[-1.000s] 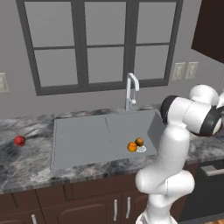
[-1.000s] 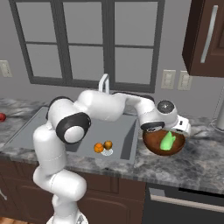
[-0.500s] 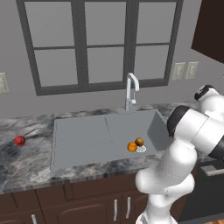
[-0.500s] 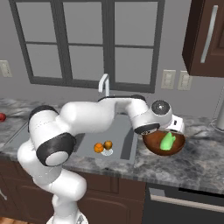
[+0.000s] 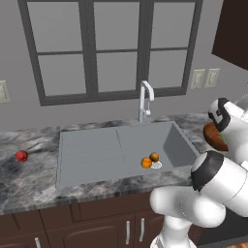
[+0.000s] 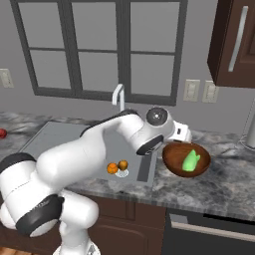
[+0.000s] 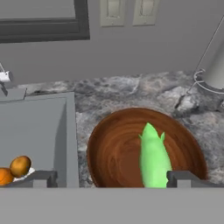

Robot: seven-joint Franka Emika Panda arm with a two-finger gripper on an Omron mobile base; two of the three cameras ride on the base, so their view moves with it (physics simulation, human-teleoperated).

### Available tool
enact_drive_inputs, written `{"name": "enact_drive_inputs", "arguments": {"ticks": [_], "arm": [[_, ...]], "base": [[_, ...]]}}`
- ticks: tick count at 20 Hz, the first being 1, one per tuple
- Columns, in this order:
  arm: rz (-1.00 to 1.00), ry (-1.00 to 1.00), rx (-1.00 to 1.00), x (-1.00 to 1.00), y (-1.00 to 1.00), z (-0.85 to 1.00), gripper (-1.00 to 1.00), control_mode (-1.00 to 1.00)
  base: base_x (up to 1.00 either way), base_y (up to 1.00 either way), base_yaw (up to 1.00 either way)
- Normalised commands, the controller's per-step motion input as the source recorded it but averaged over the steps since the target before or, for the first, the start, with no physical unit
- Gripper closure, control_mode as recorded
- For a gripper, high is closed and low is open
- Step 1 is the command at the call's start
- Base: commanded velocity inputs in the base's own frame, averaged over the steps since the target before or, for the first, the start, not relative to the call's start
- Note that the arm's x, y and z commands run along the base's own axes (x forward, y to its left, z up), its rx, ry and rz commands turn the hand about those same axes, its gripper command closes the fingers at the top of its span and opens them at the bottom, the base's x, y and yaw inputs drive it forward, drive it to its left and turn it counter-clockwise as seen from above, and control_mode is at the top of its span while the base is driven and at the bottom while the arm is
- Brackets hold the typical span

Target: There is a mixed pile of frozen fruits and vegetables on the counter. Locate all the frozen vegetables and place the items in a bowl on the counter. Take all the frozen fruits and defrost them in a running sink.

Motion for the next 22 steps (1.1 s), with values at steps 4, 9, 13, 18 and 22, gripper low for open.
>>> {"name": "enact_drive_inputs", "arguments": {"ticks": [4,9,13,18,22], "arm": [[0.01,0.0,0.0,-0.17,0.24,0.73,-1.0,-1.0],[0.0,-0.01,0.0,-0.47,0.1,0.53,-1.0,-1.0],[0.0,-0.01,0.0,-0.7,0.01,0.35,-1.0,-1.0],[0.0,0.0,0.04,-0.64,0.14,0.26,-1.0,-1.0],[0.0,-0.06,0.04,-0.77,0.16,0.33,-1.0,-1.0]], "base": [[0.0,0.0,0.0],[0.0,0.0,0.0],[0.0,0.0,0.0],[0.0,0.0,0.0],[0.0,0.0,0.0]]}}
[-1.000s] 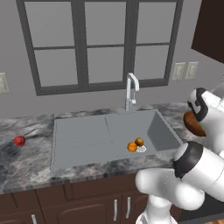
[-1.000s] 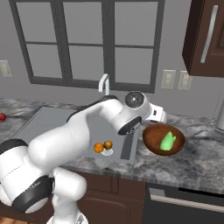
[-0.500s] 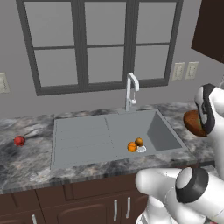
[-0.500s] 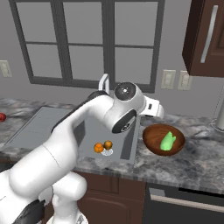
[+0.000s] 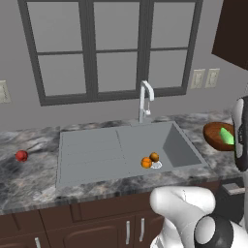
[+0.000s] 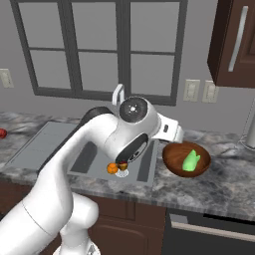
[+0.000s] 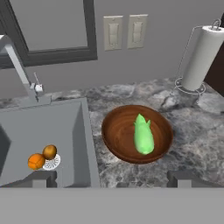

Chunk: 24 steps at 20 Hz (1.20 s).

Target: There is a mixed pile of frozen fruits and vegetables on the counter. Locate all the frozen vegetables and place the items in a bowl on the counter. Take all the frozen fruits and defrost them in a running sink.

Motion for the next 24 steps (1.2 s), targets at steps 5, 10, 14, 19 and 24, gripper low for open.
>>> {"name": "enact_drive_inputs", "arguments": {"ticks": [5,10,14,19,24], "arm": [[0.0,0.06,0.06,-0.6,0.43,0.26,-1.0,-1.0],[0.0,0.06,0.07,-0.58,0.39,0.28,-1.0,-1.0],[0.0,0.01,0.03,-0.49,0.45,0.37,-1.0,-1.0],[0.01,-0.01,0.0,-0.45,0.55,0.36,-1.0,-1.0],[0.08,0.0,0.0,-0.38,0.72,0.2,-1.0,-1.0]], "base": [[0.0,0.0,0.0],[0.0,0.0,0.0],[0.0,0.0,0.0],[0.0,0.0,0.0],[0.0,0.0,0.0]]}}
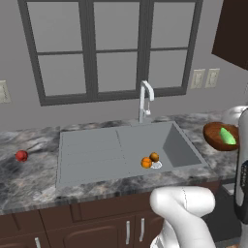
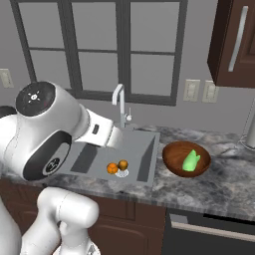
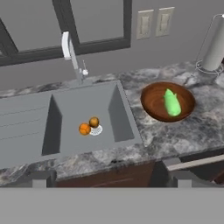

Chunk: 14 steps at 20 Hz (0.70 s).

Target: There is a mixed pile of frozen fruits and vegetables on the counter. Locate all the frozen vegetables and place the items in a bowl on the counter. Take all the frozen fruits and defrost them in a running sink.

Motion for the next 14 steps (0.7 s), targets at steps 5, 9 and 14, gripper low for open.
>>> {"name": "enact_drive_inputs", "arguments": {"ticks": [5,9,14], "arm": [[0.1,-0.08,0.0,-0.24,0.73,0.11,-1.0,-1.0],[0.08,-0.04,0.01,-0.16,0.66,0.18,-1.0,-1.0],[0.08,0.0,0.02,-0.07,0.63,0.14,-1.0,-1.0]], "base": [[0.0,0.0,0.0],[0.0,0.0,0.0],[0.0,0.0,0.0]]}}
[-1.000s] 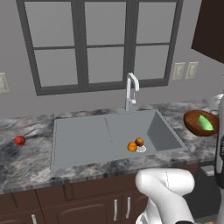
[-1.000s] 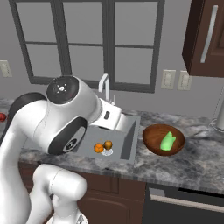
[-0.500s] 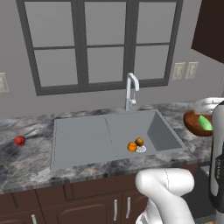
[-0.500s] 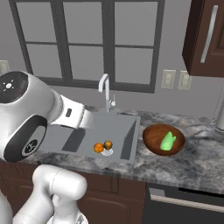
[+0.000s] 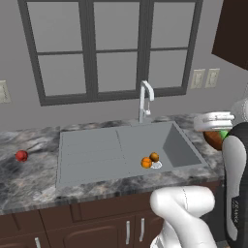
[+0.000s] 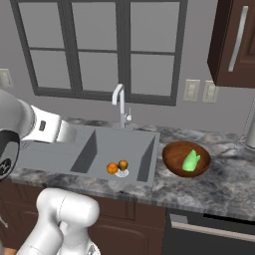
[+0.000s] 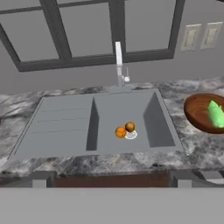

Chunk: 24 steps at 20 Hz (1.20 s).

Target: There is a mixed pile of frozen fruits and vegetables on the counter. Locate all the frozen vegetables and place the items in a bowl on the counter. Take all the frozen fruits and defrost them in a running sink.

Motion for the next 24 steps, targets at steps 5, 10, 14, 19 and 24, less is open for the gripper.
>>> {"name": "enact_drive_inputs", "arguments": {"ticks": [5,10,14,19,24], "arm": [[0.1,0.0,0.02,0.0,0.58,0.16,-1.0,-1.0],[0.12,0.0,0.01,-0.02,0.58,0.01,-1.0,-1.0],[0.1,0.0,0.02,0.0,0.55,0.0,-1.0,-1.0],[0.08,0.0,0.04,0.0,0.54,0.0,-1.0,-1.0],[0.07,0.0,0.04,0.0,0.47,-0.01,-1.0,-1.0]], "base": [[0.0,0.0,0.0],[0.0,0.0,0.0],[0.0,0.0,0.0],[0.0,0.0,0.0],[0.0,0.0,0.0]]}}
